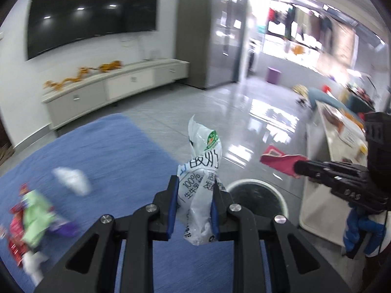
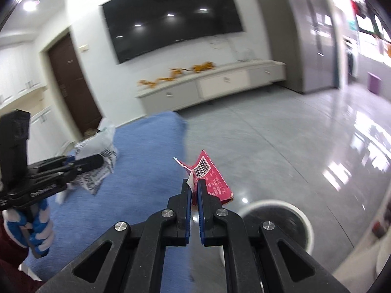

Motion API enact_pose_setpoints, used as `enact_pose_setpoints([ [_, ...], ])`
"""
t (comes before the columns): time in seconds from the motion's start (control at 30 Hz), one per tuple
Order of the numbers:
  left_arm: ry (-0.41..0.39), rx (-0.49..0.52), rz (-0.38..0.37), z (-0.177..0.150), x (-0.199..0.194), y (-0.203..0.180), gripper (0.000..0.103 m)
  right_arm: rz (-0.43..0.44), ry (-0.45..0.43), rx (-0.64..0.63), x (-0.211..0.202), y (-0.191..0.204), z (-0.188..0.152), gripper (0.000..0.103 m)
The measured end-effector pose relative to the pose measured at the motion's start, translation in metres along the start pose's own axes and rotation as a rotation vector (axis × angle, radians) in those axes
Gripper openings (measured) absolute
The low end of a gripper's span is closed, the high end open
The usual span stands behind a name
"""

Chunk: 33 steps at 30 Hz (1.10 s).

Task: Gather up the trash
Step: 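Carry both items over the bin and open both tools to release them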

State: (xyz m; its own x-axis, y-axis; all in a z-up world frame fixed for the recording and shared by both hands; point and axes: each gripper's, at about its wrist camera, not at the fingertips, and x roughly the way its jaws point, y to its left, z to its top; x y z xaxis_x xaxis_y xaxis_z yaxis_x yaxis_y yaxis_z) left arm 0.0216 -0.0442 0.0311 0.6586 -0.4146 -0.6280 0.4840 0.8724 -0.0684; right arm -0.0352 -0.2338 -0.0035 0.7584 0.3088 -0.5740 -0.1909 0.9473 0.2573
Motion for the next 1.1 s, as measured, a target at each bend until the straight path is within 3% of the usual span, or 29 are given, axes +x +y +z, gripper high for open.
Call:
enact_pose_setpoints([
  [0.37, 0.134, 0.08, -0.151, 0.021, 0.084, -0.08, 0.023, -0.11, 0.077, 0.19, 0.023, -0.085, -0.025, 0.006],
  [0.8, 0.227, 0.08, -0.182, 0.032, 0.149, -0.112, 0.026, -0.161, 0.159, 0.315, 0.052, -0.136, -0.045, 0.006],
  [0.9, 0.252, 0.064, -0.187, 0.031, 0.158, -0.114, 0.035, -0.183, 0.174, 0.343, 0.058, -0.144, -0.051, 0.009],
  [0.93, 0.259, 0.059, -0.189, 0.03, 0.16, -0.115, 0.047, -0.185, 0.177, 0.358, 0.057, -0.146, -0.053, 0.009],
  [1.0, 0.261, 0.043, -0.196, 0.03, 0.162, -0.113, 0.06, -0.194, 0.182, 0.386, 0.057, -0.151, -0.057, 0.019],
  [1.1, 0.27, 0.041, -0.199, 0.03, 0.166, -0.114, 0.06, -0.202, 0.189, 0.397, 0.056, -0.154, -0.061, 0.029],
])
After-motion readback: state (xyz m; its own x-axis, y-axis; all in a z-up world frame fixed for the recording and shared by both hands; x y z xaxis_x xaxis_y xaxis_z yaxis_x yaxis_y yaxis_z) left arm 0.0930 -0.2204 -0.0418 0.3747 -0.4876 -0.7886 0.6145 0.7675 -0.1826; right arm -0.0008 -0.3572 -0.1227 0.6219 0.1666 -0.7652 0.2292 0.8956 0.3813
